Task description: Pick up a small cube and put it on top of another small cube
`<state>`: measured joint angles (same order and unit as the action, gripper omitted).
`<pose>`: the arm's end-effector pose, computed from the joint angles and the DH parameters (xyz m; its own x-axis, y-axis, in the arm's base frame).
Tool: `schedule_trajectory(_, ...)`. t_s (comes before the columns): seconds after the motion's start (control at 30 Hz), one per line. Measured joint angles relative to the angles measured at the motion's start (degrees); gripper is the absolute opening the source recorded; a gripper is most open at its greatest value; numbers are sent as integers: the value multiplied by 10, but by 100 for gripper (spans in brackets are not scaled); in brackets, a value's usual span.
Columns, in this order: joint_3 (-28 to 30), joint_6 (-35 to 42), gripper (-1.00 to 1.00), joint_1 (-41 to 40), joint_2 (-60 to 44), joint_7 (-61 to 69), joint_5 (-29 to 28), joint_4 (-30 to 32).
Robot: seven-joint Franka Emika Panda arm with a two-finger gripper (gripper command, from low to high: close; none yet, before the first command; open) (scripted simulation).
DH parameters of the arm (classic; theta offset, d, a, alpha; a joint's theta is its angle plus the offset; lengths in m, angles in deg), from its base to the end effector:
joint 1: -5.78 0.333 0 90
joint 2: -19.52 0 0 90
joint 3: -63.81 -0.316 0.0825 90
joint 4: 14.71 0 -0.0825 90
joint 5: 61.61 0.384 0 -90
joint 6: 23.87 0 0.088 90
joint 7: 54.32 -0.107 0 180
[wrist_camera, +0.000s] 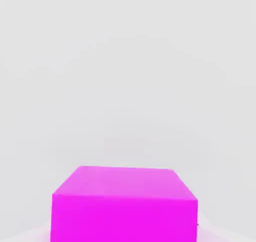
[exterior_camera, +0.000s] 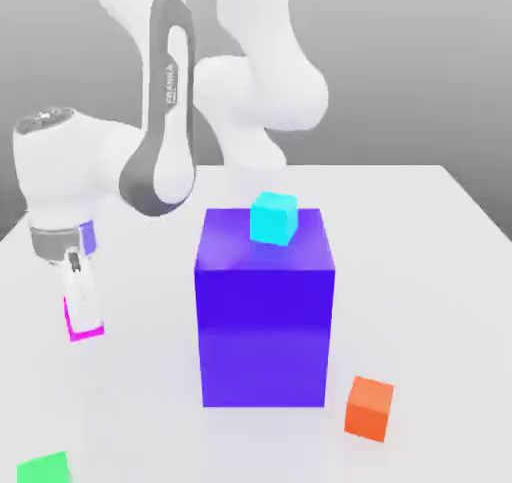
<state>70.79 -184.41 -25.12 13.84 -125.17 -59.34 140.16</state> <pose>0.3193 -0.2525 0.1980 -0.3557 -0.9346 -0.0009 -0.9346 0.3557 -0.0011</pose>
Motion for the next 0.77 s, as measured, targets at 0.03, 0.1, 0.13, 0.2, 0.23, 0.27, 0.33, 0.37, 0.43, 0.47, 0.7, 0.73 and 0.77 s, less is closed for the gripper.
schedule_trajectory(0.03, -4, 12, -100, 5, -8, -11, 0, -20)
schedule_trajectory(0.1, -11, 36, -100, 16, -24, -33, 1, -60)
schedule_trajectory(0.13, -15, 48, -100, 22, -33, -44, 1, -81)
schedule_trajectory(0.2, -22, 72, -100, 34, -51, -68, 0, -122)
schedule_trajectory(0.23, -24, 84, -100, 41, -60, -79, 0, -143)
schedule_trajectory(0.27, -27, 95, -100, 48, -68, -91, -1, -164)
schedule_trajectory(0.33, -33, 119, -100, 61, -86, -116, -3, -205)
schedule_trajectory(0.37, -35, 131, -100, 68, -95, -128, -3, -226)
schedule_trajectory(0.43, -40, 155, -100, 82, -113, -153, -5, -268)
schedule_trajectory(0.47, -42, 166, -100, 89, -122, -165, -6, -288)
schedule_trajectory(0.7, -47, 111, 100, 96, -205, -175, -2, -317)
schedule_trajectory(0.73, -47, 111, 100, 96, -205, -175, -2, -317)
schedule_trajectory(0.77, -47, 111, 100, 96, -205, -175, -2, -317)
